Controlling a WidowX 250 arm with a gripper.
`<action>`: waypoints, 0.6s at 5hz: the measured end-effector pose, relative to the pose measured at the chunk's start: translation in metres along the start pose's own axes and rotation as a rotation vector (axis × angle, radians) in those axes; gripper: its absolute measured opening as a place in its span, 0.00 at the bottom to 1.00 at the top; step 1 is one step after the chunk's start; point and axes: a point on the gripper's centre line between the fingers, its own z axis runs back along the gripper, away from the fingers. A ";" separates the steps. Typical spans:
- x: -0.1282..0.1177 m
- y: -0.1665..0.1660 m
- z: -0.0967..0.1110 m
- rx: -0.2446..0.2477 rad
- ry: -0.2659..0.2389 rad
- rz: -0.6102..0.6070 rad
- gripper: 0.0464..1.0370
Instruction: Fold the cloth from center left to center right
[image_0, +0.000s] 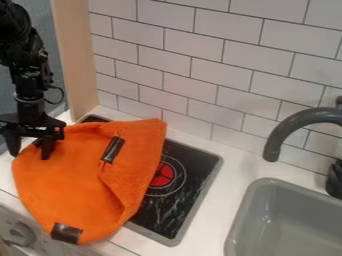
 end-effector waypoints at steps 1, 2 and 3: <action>0.001 0.001 0.000 0.011 -0.007 0.003 0.31; 0.001 0.001 0.000 0.016 -0.008 0.007 0.11; 0.001 0.000 0.000 0.015 -0.004 -0.002 0.01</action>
